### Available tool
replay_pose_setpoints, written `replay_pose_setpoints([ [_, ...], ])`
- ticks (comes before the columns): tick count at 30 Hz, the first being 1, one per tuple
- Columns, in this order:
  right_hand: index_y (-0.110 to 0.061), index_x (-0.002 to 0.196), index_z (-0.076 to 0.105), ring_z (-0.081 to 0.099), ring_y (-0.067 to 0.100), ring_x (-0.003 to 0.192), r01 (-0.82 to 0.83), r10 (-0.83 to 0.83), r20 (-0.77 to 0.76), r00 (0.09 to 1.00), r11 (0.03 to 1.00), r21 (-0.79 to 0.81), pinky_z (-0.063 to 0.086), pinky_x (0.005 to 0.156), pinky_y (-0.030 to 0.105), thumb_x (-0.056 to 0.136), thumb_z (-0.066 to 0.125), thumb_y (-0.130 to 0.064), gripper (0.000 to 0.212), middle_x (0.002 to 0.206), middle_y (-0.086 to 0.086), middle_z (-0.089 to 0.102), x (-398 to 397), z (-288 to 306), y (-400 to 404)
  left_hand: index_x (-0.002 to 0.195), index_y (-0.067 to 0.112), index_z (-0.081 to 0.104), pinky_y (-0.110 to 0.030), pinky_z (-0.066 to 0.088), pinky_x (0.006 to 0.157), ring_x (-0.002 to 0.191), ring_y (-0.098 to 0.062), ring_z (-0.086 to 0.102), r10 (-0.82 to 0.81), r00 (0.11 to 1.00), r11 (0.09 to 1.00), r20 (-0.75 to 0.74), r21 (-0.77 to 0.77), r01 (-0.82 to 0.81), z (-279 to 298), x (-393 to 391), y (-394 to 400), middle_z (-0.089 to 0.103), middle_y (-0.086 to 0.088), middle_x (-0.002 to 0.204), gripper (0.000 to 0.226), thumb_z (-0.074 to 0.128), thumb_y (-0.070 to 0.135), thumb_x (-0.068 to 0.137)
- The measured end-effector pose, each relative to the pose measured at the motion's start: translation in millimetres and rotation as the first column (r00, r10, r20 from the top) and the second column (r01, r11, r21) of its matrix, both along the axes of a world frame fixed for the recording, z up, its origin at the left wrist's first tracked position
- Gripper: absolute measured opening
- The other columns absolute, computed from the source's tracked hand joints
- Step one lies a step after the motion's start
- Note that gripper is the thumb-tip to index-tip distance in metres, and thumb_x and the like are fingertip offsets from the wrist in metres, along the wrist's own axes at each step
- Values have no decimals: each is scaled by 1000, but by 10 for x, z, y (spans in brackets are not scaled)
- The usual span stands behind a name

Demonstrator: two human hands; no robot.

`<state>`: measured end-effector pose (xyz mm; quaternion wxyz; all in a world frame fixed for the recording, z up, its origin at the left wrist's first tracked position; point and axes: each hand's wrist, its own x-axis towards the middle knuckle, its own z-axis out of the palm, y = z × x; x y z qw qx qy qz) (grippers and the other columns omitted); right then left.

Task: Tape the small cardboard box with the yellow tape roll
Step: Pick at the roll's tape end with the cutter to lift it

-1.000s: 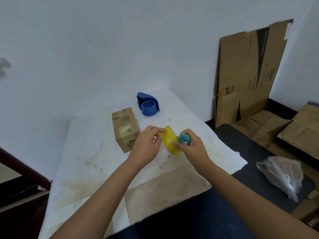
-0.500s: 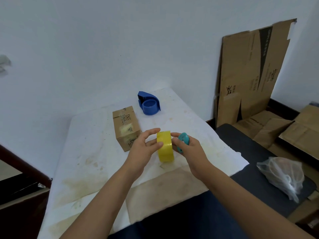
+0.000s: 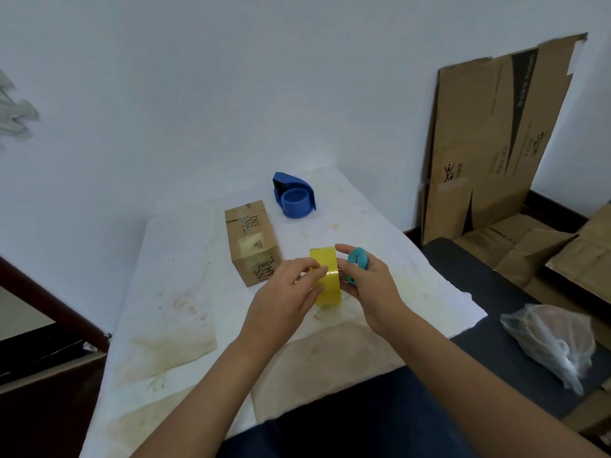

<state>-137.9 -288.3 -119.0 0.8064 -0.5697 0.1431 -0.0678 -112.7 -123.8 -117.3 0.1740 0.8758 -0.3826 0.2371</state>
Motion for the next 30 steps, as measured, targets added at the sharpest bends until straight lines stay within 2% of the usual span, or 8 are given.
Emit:
replay_pose_setpoints([
  [6, -23, 123, 63, 66, 18, 96, -27, 27, -4, 1000, 997, -67, 57, 81, 23, 95, 56, -19, 29, 104, 7, 68, -34, -51, 10, 105, 11, 67, -30, 53, 60, 91, -21, 59, -22, 998, 998, 60, 52, 19, 8, -15, -24, 64, -5, 105, 22, 71, 9, 83],
  [12, -20, 118, 63, 65, 13, 91, -64, 62, -16, 998, 991, -118, 56, 76, 18, 96, 53, -19, 24, 95, -5, 67, -91, -59, 5, 99, 10, 68, -28, 50, 61, 87, -20, 53, -70, 995, 993, 67, 103, 63, 15, -4, -14, 65, -5, 103, 22, 72, 1, 79],
  [16, -20, 107, 64, 63, 15, 89, -46, 45, -18, 999, 994, -98, 57, 74, 20, 97, 53, -18, 16, 92, -2, 66, -86, -13, -7, 106, 13, 66, -25, 47, 86, 110, -19, 52, -151, 988, 987, -38, 50, 153, 16, 34, 47, 61, -3, 121, 28, 61, -3, 83],
  [19, -10, 107, 65, 61, 15, 91, -62, 57, -44, 997, 991, -116, 55, 86, 33, 96, 54, -28, 24, 95, 5, 64, -34, 40, -18, 132, 23, 50, -12, 27, 106, 131, -9, 39, -39, 980, 999, -195, -31, 34, 83, 92, 58, 45, 5, 144, 51, 53, -2, 87],
  [21, -4, 107, 64, 58, 20, 90, -122, 107, -84, 991, 973, -197, 52, 90, 41, 91, 56, -43, 42, 94, 10, 61, -1, 64, -12, 141, 28, 39, -14, 31, 103, 131, -7, 40, 11, 971, 1000, -238, -4, -12, 131, 134, 40, 42, 8, 147, 49, 53, 16, 95],
  [24, -4, 103, 62, 54, 24, 87, -198, 169, -120, 978, 934, -298, 47, 83, 37, 80, 54, -59, 60, 89, 11, 56, 32, 81, 8, 141, 25, 42, -28, 46, 92, 122, -15, 52, 35, 975, 999, -221, 42, -27, 161, 190, 37, 52, 4, 140, 42, 47, 27, 99],
  [27, -14, 105, 68, 62, 21, 90, -92, 63, -100, 993, 940, -328, 51, 86, 32, 96, 48, -41, 35, 90, 7, 66, 65, 110, -74, 137, 19, 50, -34, 54, 74, 102, -23, 65, 147, 985, 986, -94, 92, -138, 213, 225, 83, 65, -5, 124, 43, 57, 23, 95],
  [30, -16, 113, 65, 65, 16, 85, -46, 39, -33, 999, 977, -208, 54, 78, 26, 100, 44, -20, 25, 91, 4, 70, 75, 169, -179, 123, 12, 64, -30, 52, 45, 72, -26, 71, 233, 971, 961, 62, 137, -239, 199, 208, 110, 74, -9, 100, 46, 76, 16, 79],
])
